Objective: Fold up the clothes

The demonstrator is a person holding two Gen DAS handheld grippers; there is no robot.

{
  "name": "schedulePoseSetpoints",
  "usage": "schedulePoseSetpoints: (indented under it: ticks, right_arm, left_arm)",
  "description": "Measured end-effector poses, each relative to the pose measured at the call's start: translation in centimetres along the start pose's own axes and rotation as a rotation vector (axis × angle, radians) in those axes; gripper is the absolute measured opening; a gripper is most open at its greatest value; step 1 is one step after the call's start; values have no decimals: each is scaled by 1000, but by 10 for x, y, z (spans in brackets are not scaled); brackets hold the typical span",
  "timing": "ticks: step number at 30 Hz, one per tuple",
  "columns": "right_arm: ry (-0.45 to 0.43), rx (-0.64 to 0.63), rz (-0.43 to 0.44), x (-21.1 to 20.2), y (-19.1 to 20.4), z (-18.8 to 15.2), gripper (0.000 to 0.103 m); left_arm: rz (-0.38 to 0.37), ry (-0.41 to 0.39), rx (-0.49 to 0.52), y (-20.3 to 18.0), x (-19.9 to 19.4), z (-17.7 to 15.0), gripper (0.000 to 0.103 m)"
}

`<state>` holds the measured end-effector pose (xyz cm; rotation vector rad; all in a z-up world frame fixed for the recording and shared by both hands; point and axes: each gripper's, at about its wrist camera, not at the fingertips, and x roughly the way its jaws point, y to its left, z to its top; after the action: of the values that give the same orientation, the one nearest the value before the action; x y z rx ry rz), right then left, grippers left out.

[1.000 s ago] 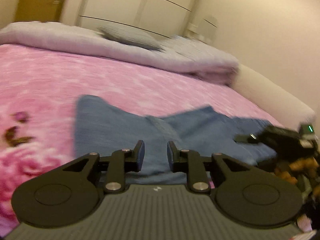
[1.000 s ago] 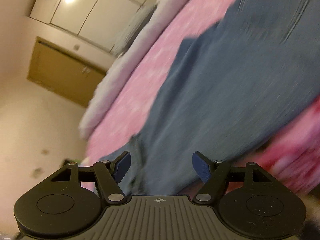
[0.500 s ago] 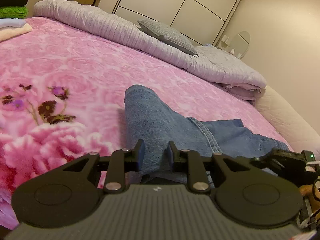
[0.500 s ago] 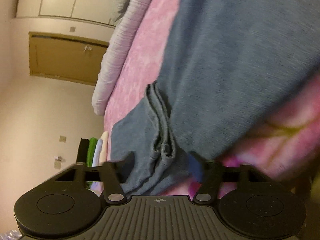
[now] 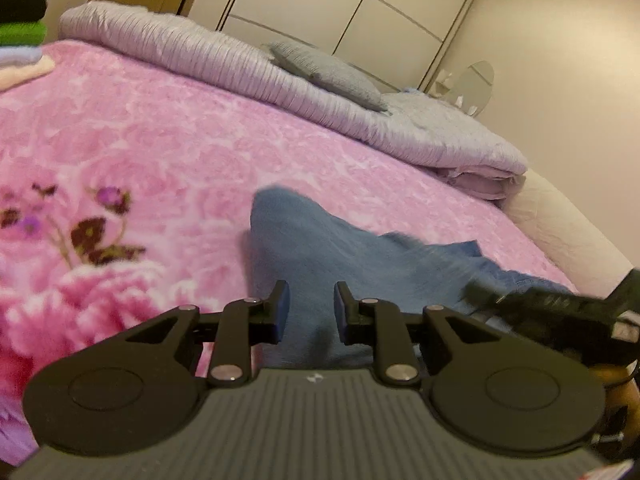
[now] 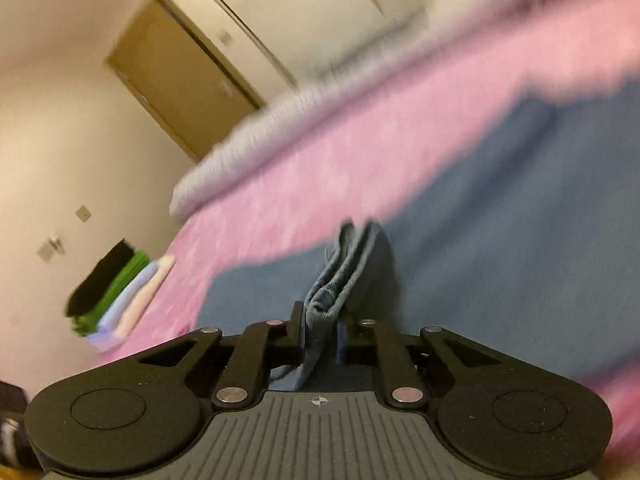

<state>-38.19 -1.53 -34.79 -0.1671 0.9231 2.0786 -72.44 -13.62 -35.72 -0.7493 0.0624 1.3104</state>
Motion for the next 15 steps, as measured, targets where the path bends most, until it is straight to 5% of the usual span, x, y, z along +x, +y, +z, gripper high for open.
schedulePoseSetpoints:
  ticks: [5, 10, 12, 15]
  right_arm:
    - [-212, -72, -170, -60, -33, 34, 12]
    - [-211, 157, -410, -83, -131, 32, 12]
    - [-130, 367, -372, -84, -176, 23, 13]
    - [-182, 602, -224, -95, -204, 10, 13]
  left_arm:
    - [-40, 28, 23, -12, 14, 3, 18]
    - [-91, 132, 75, -38, 58, -5, 18]
    - [-101, 153, 101, -49, 69, -8, 18]
    - [-108, 169, 138, -61, 80, -6, 18]
